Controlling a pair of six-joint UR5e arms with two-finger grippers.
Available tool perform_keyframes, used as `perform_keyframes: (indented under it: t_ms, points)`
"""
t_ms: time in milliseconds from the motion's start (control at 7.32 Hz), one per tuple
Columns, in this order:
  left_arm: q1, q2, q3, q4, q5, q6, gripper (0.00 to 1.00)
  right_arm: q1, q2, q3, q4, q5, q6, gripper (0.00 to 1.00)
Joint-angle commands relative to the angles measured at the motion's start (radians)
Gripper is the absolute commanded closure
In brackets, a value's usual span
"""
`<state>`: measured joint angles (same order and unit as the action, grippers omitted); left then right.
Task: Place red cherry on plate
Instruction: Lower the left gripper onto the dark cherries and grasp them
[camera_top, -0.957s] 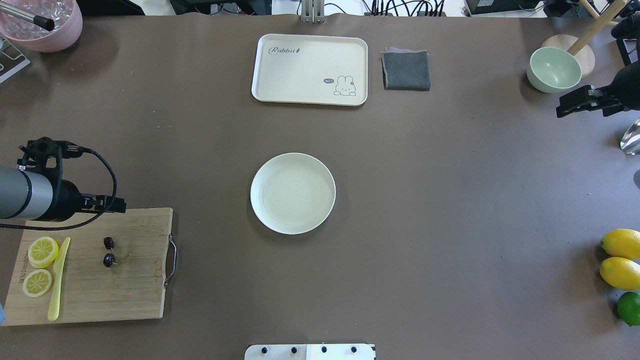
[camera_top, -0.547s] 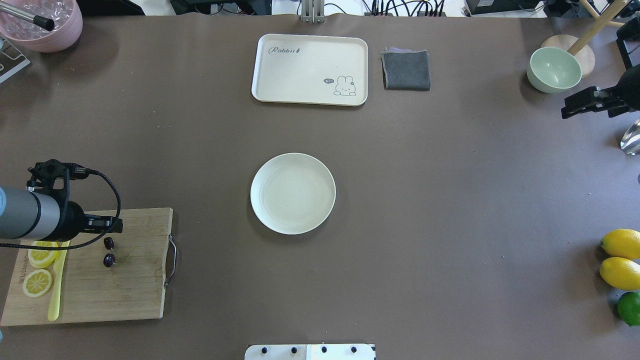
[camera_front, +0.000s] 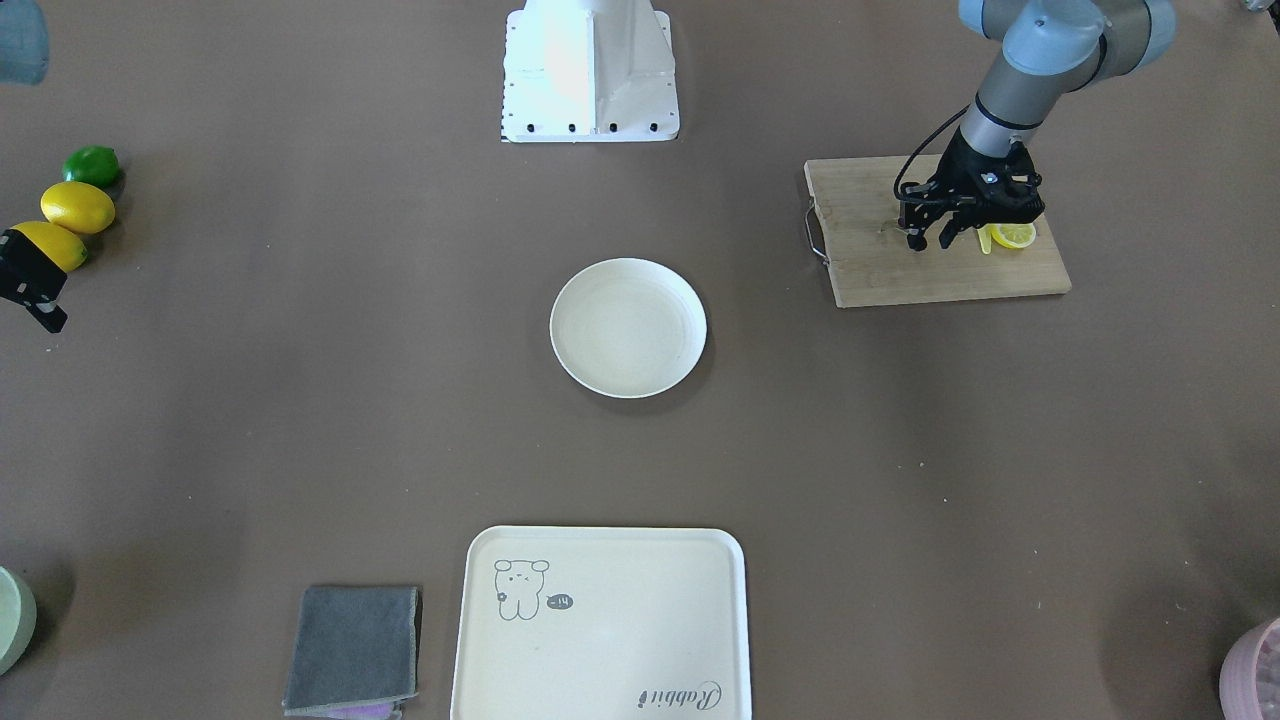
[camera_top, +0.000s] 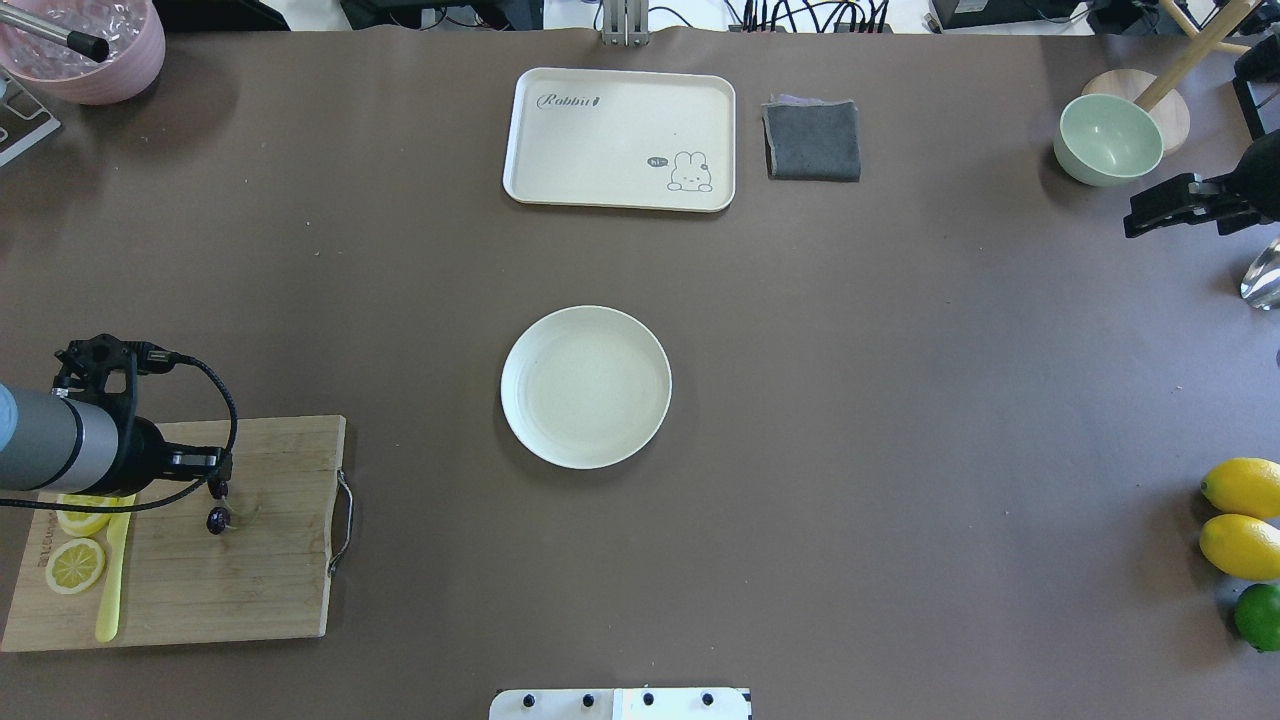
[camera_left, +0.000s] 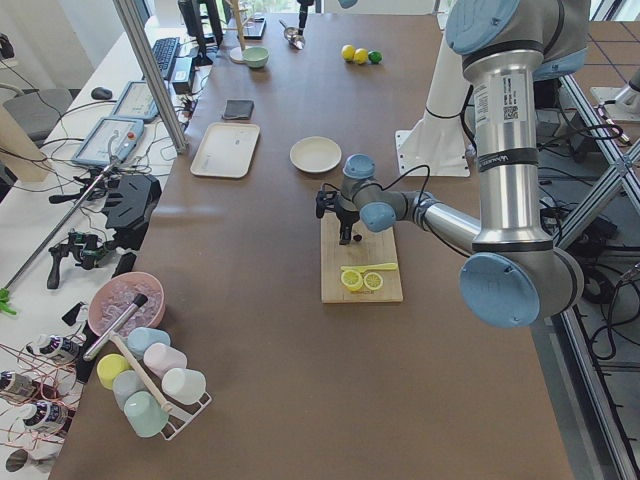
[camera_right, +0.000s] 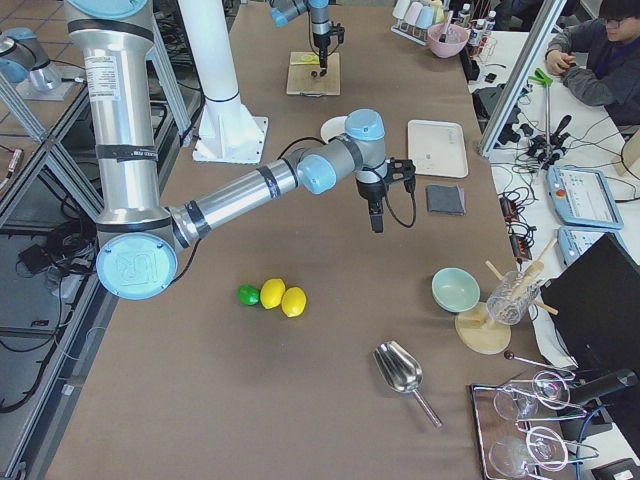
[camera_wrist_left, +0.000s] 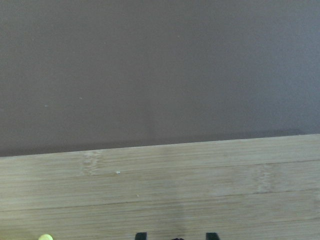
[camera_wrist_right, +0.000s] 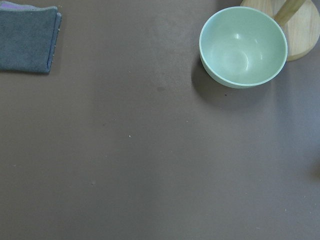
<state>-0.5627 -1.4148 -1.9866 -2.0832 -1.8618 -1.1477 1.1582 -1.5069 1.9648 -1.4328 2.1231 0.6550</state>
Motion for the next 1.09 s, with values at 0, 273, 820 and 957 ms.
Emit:
perform_keyframes:
  t_ms: [0,273,820,957]
  points:
    - [0.013,0.002,0.002,0.000,0.001,-0.001,0.52,0.000,-0.001,0.000,0.000,0.000,0.000,0.00]
    - [0.017,0.002,0.015,0.000,0.001,0.006,0.63,0.000,-0.003,-0.001,0.000,0.000,0.000,0.00]
    - [0.017,-0.007,0.011,0.000,0.001,0.008,1.00,0.003,0.001,-0.001,0.000,0.001,0.000,0.00]
    - [0.009,-0.012,0.000,0.000,0.000,0.009,1.00,0.005,0.001,-0.001,0.000,0.003,0.000,0.00]
